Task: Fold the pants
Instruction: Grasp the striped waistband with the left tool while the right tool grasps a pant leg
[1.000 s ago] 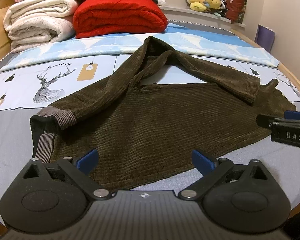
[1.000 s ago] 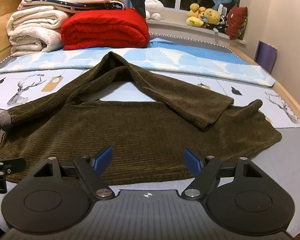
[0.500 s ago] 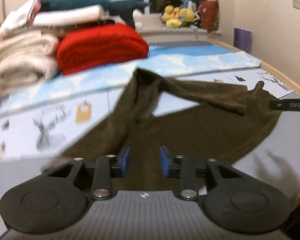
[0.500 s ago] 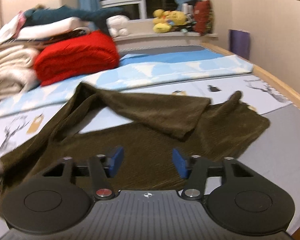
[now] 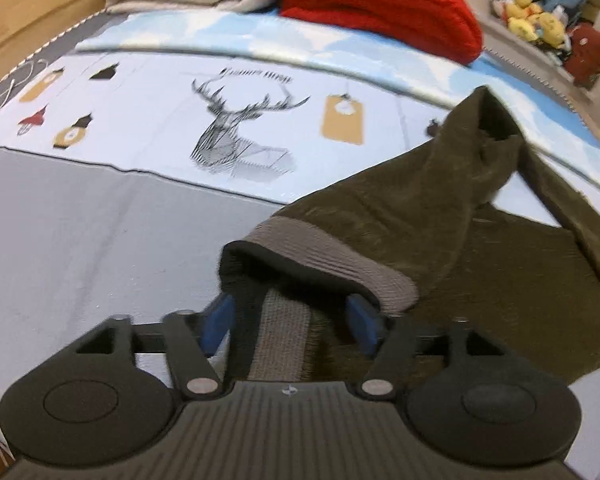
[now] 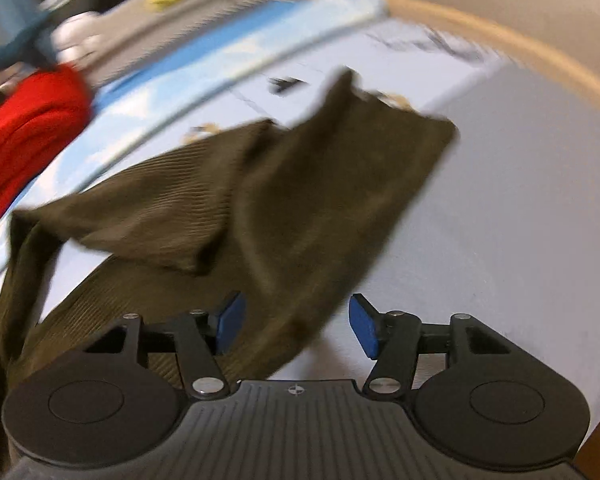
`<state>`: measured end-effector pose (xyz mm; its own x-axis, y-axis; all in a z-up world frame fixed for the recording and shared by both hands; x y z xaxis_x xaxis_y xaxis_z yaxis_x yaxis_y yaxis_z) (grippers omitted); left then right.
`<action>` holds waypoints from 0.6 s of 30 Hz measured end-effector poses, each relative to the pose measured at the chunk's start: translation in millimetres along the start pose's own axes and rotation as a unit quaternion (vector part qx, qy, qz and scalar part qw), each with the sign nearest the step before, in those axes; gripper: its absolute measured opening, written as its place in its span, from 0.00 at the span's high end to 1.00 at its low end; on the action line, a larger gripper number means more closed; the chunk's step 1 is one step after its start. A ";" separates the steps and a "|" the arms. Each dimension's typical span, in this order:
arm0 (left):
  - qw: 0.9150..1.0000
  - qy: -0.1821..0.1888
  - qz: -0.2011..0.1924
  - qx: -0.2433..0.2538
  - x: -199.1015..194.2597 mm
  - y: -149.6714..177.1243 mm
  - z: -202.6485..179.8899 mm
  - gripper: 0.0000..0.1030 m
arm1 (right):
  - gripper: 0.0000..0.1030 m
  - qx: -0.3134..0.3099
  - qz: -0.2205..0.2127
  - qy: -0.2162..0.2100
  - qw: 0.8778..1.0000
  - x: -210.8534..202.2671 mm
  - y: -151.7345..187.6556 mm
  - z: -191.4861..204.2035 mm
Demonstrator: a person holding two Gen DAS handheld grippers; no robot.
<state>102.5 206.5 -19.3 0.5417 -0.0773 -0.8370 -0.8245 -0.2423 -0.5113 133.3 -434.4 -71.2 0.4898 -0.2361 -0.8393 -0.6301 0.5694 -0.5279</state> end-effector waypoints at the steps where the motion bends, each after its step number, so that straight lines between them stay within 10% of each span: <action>1: 1.000 -0.003 0.006 -0.004 2.7 -1.3 1.1 0.30 | 0.39 0.011 0.008 -0.003 1.000 7.1 -1.3 -2.1; 13: 0.996 -0.022 0.084 -0.032 61.2 4.3 18.1 0.19 | 0.35 0.035 0.050 0.024 0.998 67.1 -2.6 23.1; 18: 0.993 -0.021 0.118 -0.011 77.8 11.5 16.1 0.18 | 0.59 0.004 0.034 0.035 0.999 70.2 -5.2 36.9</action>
<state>132.5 213.2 -93.4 0.3271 -0.0937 -0.9403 -0.9232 -0.2443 -0.2968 193.2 -424.9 -122.6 0.4030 -0.2504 -0.8803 -0.6550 0.5929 -0.4685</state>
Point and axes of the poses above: each gripper's, at about its wrist camera, not at the fingertips, and x roughly the way its jaws point, z to its left, y to its underside, the point moved 1 cm from there along x, roughly the way its jaws point, and after that the axes turned 11 degrees about y, right-handed, at the moved point
